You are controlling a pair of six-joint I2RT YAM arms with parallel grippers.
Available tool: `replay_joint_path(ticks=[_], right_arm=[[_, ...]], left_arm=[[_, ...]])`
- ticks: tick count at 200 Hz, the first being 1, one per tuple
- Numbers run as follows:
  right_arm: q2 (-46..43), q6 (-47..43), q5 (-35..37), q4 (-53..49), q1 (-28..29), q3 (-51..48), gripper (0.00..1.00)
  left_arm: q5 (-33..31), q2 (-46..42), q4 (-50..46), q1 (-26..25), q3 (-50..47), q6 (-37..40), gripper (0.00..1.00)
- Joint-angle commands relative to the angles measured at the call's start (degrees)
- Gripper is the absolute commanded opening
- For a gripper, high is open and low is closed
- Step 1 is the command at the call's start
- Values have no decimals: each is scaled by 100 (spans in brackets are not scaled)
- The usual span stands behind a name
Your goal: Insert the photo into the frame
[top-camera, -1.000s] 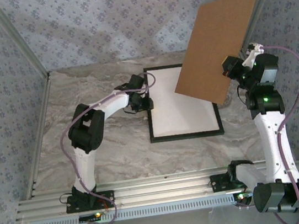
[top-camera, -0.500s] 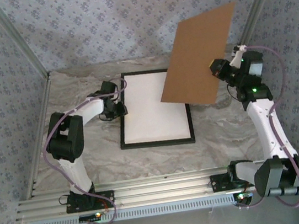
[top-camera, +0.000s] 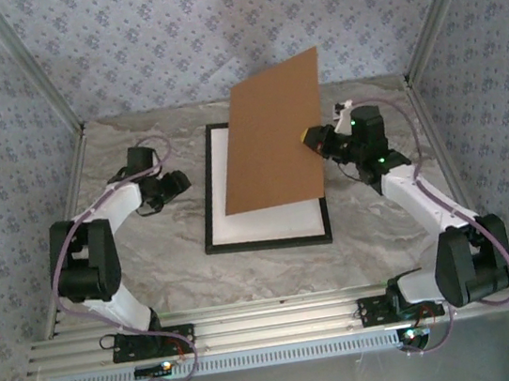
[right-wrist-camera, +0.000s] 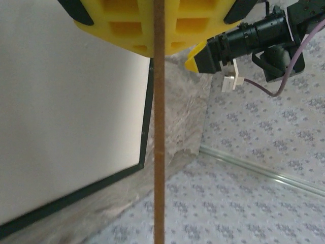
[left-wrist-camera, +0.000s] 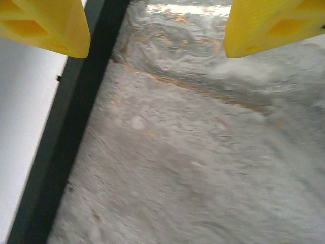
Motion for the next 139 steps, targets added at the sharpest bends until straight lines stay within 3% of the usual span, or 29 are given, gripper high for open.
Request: replay_joint_path(ticks=[1, 33, 60, 139], right_arm=[[80, 519, 173, 1262, 260, -151, 0], [204, 771, 348, 1607, 521, -435, 0], [271, 1003, 419, 1867, 612, -704, 0], [699, 1011, -219, 2225, 439, -810, 0]], left_arm=[[527, -261, 622, 200, -437, -376, 74], [877, -382, 1234, 284, -910, -609, 83], [1138, -340, 1550, 281, -1104, -735, 98], [1548, -90, 1997, 203, -1272, -868, 98]])
